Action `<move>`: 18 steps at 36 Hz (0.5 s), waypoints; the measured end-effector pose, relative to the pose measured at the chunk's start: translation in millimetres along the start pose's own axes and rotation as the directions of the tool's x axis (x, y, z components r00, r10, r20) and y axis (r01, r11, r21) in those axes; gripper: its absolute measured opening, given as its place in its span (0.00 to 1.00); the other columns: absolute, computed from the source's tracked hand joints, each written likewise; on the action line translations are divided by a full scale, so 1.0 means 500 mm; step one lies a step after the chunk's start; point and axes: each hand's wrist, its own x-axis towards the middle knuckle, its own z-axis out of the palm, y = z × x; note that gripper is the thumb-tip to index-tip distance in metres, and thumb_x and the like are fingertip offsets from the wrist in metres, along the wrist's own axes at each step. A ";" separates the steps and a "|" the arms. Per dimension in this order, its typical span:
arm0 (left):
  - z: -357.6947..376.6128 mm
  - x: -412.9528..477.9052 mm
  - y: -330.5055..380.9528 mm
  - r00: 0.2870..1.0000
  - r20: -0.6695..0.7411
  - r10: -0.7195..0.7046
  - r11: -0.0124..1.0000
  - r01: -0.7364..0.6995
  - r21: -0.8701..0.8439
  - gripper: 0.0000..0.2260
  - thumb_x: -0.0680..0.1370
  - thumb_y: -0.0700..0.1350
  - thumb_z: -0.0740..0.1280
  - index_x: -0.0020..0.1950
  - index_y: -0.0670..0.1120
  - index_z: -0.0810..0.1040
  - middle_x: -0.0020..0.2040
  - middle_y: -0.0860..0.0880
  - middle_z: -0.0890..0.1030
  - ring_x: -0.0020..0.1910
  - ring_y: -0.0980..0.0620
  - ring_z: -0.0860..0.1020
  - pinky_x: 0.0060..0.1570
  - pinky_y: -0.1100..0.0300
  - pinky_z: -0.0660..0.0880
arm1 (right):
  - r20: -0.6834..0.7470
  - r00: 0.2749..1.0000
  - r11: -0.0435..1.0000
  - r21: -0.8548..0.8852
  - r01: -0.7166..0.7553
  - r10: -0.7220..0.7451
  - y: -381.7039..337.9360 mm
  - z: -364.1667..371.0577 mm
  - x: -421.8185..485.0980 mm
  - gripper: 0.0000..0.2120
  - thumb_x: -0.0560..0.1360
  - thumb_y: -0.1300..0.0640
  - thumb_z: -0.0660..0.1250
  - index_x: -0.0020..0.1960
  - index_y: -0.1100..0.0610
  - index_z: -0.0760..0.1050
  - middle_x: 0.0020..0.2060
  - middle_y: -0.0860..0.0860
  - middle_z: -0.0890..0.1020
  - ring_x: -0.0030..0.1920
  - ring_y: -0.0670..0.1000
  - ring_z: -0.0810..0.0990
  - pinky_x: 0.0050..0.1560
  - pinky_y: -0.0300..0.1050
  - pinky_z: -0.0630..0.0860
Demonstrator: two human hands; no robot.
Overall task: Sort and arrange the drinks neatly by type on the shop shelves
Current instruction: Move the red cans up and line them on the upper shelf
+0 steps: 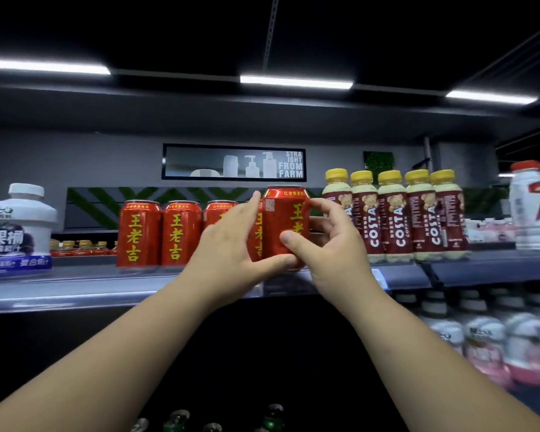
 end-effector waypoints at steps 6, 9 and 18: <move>0.015 0.010 -0.029 0.987 -0.157 0.019 0.907 0.049 0.418 0.42 0.68 0.76 0.52 0.78 0.56 0.61 0.75 0.47 0.66 0.74 0.44 0.61 0.68 0.42 0.58 | -0.138 0.990 0.975 -0.222 -0.021 -0.011 0.013 -0.020 0.022 0.24 0.74 0.51 0.76 0.61 0.36 0.67 0.49 0.33 0.75 0.53 0.37 0.77 0.59 0.49 0.78; 0.034 0.003 -0.055 0.995 -0.099 -0.026 0.862 0.072 0.501 0.40 0.70 0.75 0.51 0.78 0.57 0.59 0.79 0.46 0.60 0.77 0.43 0.54 0.70 0.42 0.51 | -0.140 0.989 0.969 -0.236 -0.071 0.038 0.023 -0.019 0.037 0.27 0.75 0.51 0.75 0.68 0.41 0.67 0.49 0.34 0.74 0.51 0.39 0.76 0.59 0.50 0.78; 0.054 -0.006 -0.073 0.997 -0.065 -0.027 0.835 0.059 0.547 0.34 0.75 0.69 0.51 0.79 0.58 0.58 0.81 0.45 0.56 0.80 0.42 0.49 0.75 0.42 0.45 | -0.179 0.981 0.931 -0.339 -0.136 0.078 0.057 0.020 0.071 0.28 0.75 0.50 0.74 0.71 0.45 0.67 0.55 0.41 0.77 0.58 0.49 0.78 0.61 0.53 0.77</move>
